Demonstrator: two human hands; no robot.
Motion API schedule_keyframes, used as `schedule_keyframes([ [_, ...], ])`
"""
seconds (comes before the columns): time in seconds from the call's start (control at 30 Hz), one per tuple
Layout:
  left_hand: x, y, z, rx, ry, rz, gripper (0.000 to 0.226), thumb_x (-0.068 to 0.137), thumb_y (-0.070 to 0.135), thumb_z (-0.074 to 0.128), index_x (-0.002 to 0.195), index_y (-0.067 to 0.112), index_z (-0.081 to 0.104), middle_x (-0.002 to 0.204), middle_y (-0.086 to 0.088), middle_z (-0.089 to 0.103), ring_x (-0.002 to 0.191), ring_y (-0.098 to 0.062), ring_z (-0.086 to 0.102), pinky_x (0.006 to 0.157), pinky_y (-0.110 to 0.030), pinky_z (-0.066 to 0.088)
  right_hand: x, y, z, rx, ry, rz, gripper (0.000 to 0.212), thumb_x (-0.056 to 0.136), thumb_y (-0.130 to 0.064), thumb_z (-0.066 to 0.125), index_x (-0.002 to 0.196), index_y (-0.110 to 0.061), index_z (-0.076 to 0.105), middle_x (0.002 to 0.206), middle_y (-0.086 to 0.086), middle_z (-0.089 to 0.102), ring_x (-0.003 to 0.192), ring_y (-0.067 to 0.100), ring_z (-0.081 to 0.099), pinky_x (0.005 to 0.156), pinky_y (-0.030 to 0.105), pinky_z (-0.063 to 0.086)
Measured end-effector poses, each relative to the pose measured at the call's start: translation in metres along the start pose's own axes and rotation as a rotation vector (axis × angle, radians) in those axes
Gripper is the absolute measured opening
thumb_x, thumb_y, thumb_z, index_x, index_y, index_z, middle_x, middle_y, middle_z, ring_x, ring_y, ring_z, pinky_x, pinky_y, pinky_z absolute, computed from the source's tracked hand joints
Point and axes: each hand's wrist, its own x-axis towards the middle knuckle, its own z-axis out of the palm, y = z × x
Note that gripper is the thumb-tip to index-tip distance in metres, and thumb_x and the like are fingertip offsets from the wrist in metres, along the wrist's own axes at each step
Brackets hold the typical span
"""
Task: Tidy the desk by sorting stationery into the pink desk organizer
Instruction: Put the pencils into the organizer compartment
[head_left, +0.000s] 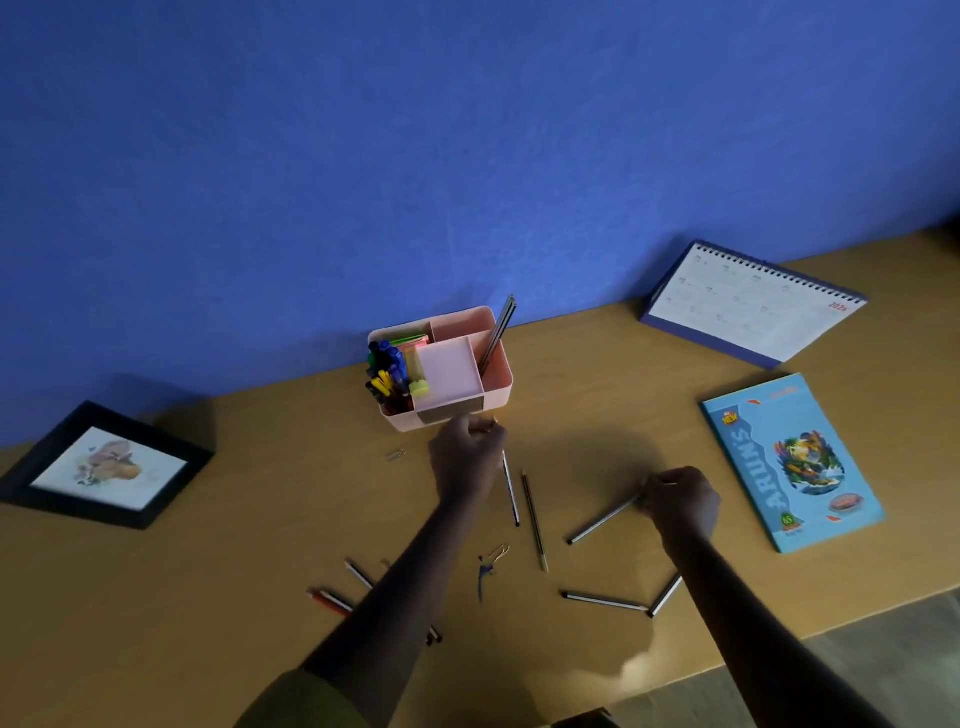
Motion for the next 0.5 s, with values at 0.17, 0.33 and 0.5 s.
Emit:
schedule_keyframes([
  [0.17, -0.006, 0.026, -0.019, -0.082, 0.017, 0.191, 0.015, 0.095, 0.023, 0.078, 0.104, 0.012, 0.078, 0.090, 0.000, 0.081, 0.079, -0.014, 0.078, 0.073, -0.037, 0.069, 0.000, -0.007, 0.002, -0.117, 0.041, -0.028, 0.010, 0.091, -0.010, 0.074, 0.091, -0.015, 0.066, 0.082, 0.012, 0.074, 0.078, 0.029, 0.073, 0.069, 0.043, 0.063],
  [0.33, 0.010, 0.069, -0.041, -0.192, 0.090, 0.415, 0.013, 0.095, 0.025, 0.080, 0.102, 0.015, 0.078, 0.088, 0.015, 0.079, 0.084, -0.002, 0.077, 0.071, -0.025, 0.065, 0.004, -0.008, -0.003, -0.003, -0.015, 0.117, 0.009, 0.087, -0.006, 0.074, 0.092, -0.010, 0.067, 0.084, 0.015, 0.077, 0.074, 0.030, 0.078, 0.075, 0.051, 0.068],
  [0.5, 0.043, 0.104, -0.052, -0.160, 0.209, 0.578, 0.014, 0.095, 0.021, 0.079, 0.105, 0.011, 0.080, 0.093, 0.012, 0.080, 0.085, 0.000, 0.076, 0.074, -0.014, 0.059, 0.001, -0.007, -0.006, 0.128, -0.047, 0.148, 0.013, 0.089, -0.005, 0.076, 0.100, -0.007, 0.068, 0.092, 0.016, 0.078, 0.071, 0.026, 0.080, 0.051, 0.030, 0.060],
])
